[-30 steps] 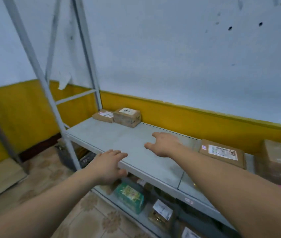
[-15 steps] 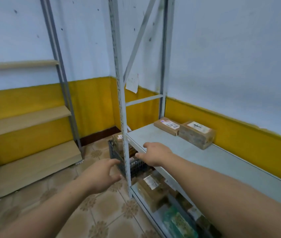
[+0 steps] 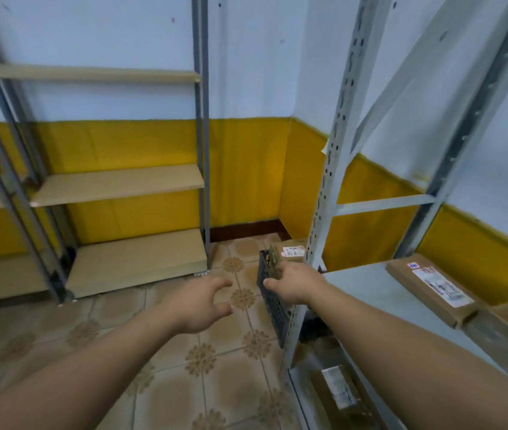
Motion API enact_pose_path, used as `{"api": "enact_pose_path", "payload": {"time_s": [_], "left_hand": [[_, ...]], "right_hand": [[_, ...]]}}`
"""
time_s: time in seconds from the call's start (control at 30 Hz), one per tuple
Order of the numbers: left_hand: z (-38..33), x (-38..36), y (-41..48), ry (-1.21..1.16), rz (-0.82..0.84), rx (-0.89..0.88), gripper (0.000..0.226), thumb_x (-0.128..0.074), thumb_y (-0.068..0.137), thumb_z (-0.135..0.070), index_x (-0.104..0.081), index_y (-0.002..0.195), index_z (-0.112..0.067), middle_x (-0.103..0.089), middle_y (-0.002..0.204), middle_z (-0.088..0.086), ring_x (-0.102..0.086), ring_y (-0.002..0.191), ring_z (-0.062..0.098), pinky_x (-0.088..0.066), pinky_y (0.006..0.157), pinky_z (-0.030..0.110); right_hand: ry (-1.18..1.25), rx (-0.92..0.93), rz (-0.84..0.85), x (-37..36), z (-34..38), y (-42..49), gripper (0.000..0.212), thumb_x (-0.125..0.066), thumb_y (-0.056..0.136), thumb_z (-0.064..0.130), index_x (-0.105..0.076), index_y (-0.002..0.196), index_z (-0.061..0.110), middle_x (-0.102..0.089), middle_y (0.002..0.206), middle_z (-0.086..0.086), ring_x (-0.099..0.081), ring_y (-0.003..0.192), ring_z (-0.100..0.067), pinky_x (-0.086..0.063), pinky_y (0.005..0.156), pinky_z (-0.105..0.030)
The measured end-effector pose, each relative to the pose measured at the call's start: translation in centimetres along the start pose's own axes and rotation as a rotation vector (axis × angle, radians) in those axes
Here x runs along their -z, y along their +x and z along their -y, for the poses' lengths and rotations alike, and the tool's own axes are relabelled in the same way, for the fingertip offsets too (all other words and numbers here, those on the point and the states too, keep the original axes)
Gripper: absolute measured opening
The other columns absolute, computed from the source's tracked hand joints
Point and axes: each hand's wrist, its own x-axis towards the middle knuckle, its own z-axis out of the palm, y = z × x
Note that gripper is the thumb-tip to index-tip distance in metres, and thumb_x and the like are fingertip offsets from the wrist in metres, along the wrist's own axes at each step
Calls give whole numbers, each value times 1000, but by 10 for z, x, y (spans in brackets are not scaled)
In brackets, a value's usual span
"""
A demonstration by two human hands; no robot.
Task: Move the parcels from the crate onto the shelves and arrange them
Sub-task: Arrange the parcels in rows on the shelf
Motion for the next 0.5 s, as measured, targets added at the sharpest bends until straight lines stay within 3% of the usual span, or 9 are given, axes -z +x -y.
{"api": "enact_pose_path", "payload": {"time_s": [0.27,0.33,0.43,0.5], "left_hand": [[92,28,157,-14,70,-2,62,-56,94,-43,-33,149,-25,-34,155,-2,-35,139,18,-32,109,29],[110,41,203,-19,118,-20,62,-55,95,-44,-32,149,-25,-34,155,-1,-36,139,20,-34,107,29],[126,57,268,-21,173,-65,61,-54,95,-45,-33,149,-25,-33,155,0,-35,139,20,-34,108,30],[127,64,307,-7,218,-96,61,-54,95,-44,-34,149,-24,-32,155,1,-34,140,20,-33,110,30]], "right_hand": [[49,-55,40,2,35,156,64,-49,98,54,-40,149,17,-48,148,-9,-48,130,-29,-43,102,-39],[98,-102,59,8,37,193,56,-50,98,53,-48,140,17,-55,138,-9,-53,124,-29,-45,96,-38],[187,-167,65,17,33,238,40,-51,98,50,-60,118,17,-63,102,-4,-59,108,-29,-46,73,-31],[234,-218,60,19,26,263,48,-51,98,51,-57,129,16,-65,110,-6,-59,104,-28,-50,77,-34]]}}
